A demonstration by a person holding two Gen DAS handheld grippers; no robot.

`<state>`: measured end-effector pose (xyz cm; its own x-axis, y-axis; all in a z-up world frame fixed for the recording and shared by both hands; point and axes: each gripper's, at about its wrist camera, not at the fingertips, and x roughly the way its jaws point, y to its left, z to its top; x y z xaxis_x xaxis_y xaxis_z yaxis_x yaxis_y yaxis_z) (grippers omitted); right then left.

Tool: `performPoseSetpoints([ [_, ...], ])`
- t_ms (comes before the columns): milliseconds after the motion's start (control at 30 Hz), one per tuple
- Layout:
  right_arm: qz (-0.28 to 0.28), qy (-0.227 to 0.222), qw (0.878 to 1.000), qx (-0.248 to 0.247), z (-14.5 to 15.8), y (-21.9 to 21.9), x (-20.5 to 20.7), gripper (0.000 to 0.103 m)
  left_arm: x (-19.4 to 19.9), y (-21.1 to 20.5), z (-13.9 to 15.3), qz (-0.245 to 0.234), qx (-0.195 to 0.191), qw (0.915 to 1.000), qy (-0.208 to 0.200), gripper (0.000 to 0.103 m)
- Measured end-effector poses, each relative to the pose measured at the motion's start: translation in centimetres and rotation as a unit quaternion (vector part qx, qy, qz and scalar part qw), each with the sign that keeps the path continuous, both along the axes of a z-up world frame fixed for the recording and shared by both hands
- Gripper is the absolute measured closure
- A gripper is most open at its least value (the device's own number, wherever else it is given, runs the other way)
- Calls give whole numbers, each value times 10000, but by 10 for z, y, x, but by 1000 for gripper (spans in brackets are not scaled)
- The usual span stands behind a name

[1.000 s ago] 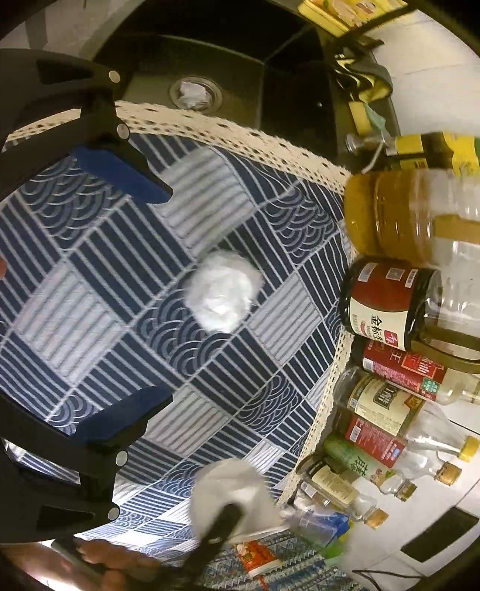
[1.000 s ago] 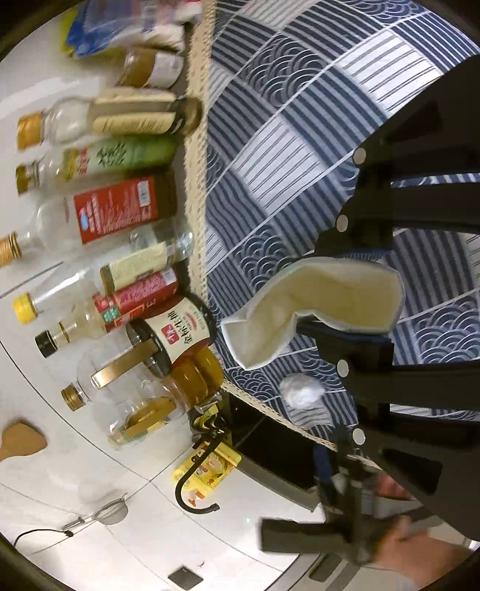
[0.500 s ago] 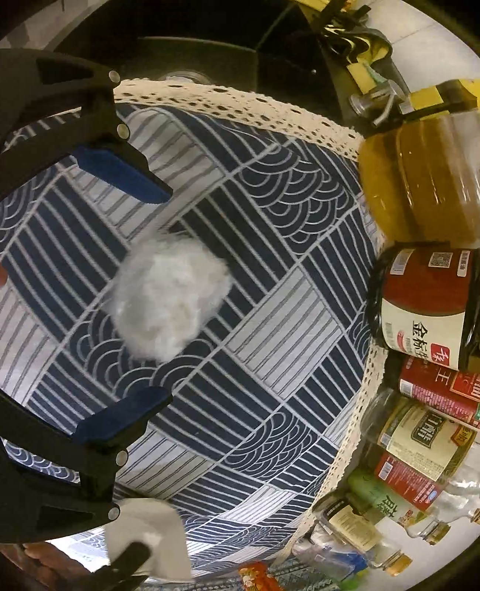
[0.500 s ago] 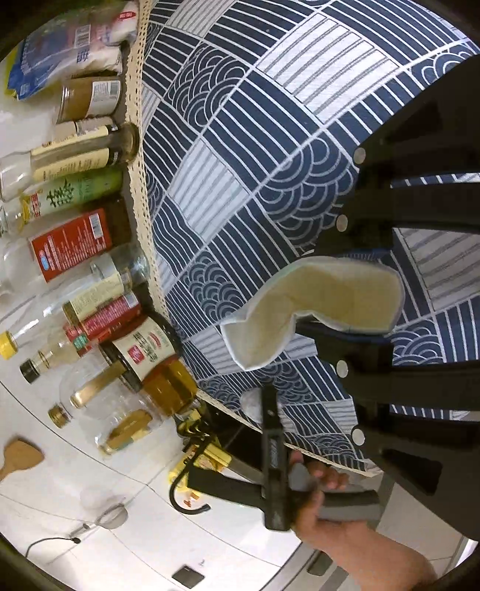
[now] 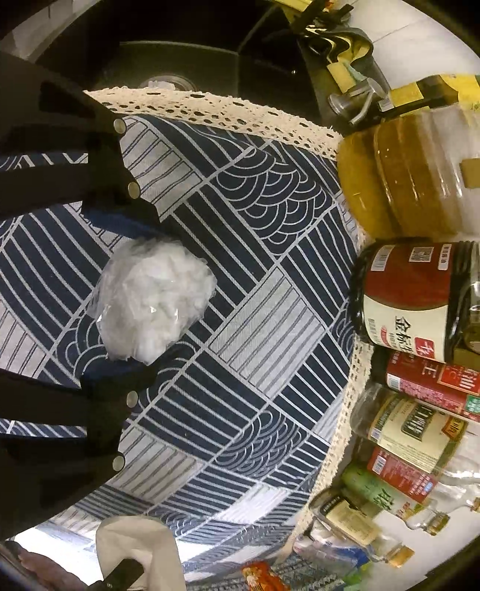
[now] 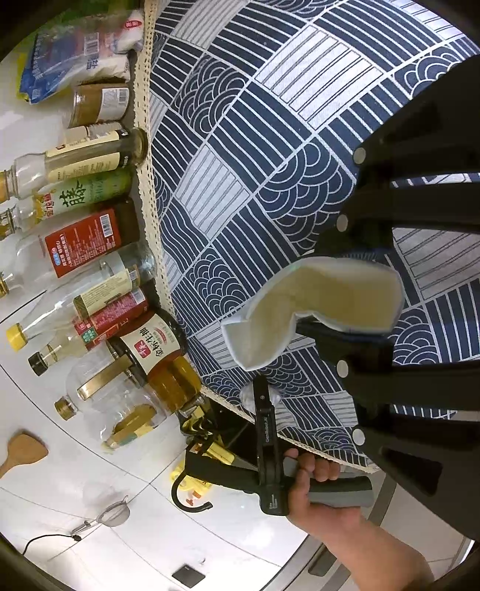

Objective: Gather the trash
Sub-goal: 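Carry the tissue ball and paper cup down toward the floor bin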

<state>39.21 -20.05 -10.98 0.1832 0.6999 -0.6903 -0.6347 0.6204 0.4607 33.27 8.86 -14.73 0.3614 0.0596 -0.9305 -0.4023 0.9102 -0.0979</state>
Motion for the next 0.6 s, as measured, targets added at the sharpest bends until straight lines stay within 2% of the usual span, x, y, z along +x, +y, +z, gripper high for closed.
performPoseSetpoints([
  [267,-146,-205,9995,-170,17,-3,-17,72,-28,-8,28,-159,-252,9989,-361,51],
  [600,-303,-457,9979,-357,38,-4,-66,72,-65,-15,55,-310,-481,9952,-796,51],
])
